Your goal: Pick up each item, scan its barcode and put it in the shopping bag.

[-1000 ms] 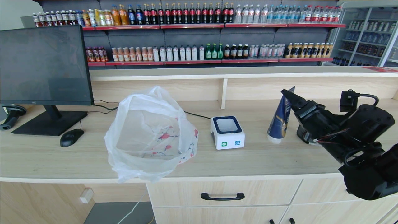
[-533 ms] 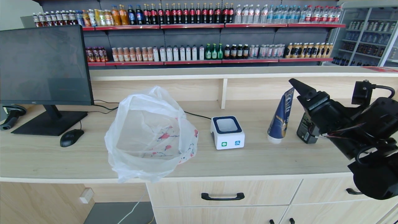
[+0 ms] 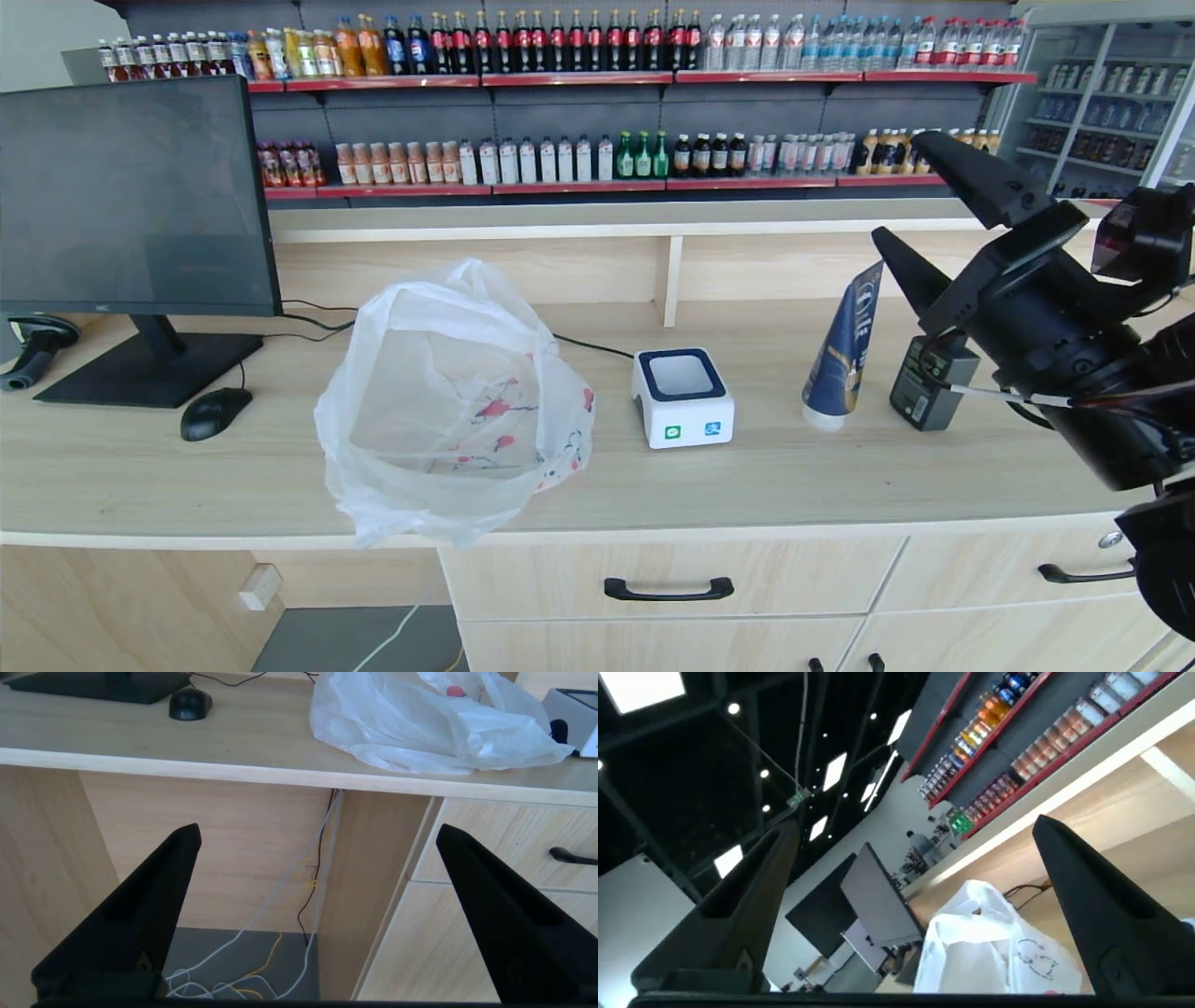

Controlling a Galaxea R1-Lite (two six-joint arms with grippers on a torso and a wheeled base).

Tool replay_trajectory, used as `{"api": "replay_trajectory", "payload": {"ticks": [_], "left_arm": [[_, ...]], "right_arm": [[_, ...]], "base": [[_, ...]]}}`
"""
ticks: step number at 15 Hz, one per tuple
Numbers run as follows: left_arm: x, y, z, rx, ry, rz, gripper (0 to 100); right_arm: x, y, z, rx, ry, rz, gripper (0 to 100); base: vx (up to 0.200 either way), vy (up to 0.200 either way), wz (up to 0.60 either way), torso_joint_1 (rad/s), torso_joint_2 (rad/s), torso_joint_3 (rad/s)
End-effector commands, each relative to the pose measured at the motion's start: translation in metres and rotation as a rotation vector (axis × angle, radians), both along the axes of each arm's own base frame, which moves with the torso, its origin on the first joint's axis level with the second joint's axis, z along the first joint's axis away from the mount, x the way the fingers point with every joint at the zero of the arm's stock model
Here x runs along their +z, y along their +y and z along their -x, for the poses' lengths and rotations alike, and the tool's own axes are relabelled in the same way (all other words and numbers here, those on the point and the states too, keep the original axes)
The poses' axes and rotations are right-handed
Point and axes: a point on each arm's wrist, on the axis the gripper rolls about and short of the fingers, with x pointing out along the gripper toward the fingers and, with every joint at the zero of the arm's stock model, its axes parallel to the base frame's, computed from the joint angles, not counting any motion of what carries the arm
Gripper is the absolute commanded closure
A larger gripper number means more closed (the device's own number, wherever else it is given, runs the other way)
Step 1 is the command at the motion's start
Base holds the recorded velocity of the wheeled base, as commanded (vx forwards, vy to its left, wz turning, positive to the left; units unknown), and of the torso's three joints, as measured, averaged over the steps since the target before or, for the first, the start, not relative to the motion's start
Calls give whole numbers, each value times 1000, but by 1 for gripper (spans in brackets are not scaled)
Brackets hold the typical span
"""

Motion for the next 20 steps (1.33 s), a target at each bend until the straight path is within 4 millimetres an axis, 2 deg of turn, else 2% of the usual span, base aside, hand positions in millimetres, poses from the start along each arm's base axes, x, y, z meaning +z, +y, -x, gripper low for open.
{"api": "replay_trajectory", "payload": {"ticks": [1,2,4,6,7,8,10,14,17,20], "left_arm": [[0,0,0,1,0,0,0],[0,0,0,-2,0,0,0],[0,0,0,1,0,0,0],[0,0,0,1,0,0,0],[0,0,0,-2,0,0,0],[0,0,0,1,0,0,0],[0,0,0,1,0,0,0],[0,0,0,1,0,0,0],[0,0,0,1,0,0,0],[0,0,0,-1,0,0,0]], "right_arm": [[14,6,4,46,3,-136,0],[16,5,2,49,20,-200,0],[8,7,-3,49,52,-201,0],[-17,5,-25,-37,105,-109,0],[-23,2,-33,-73,113,-76,0],[-35,-10,-49,-157,120,-14,0],[-36,-35,-65,-247,113,-17,0],[-39,-39,-75,-270,108,-8,0],[-46,-49,-87,-314,120,10,0],[-55,-51,-93,-320,142,17,0]], "base": [[0,0,0,0,0,0],[0,0,0,0,0,0],[0,0,0,0,0,0],[0,0,0,0,0,0],[0,0,0,0,0,0],[0,0,0,0,0,0],[0,0,0,0,0,0],[0,0,0,0,0,0],[0,0,0,0,0,0],[0,0,0,0,0,0]]}}
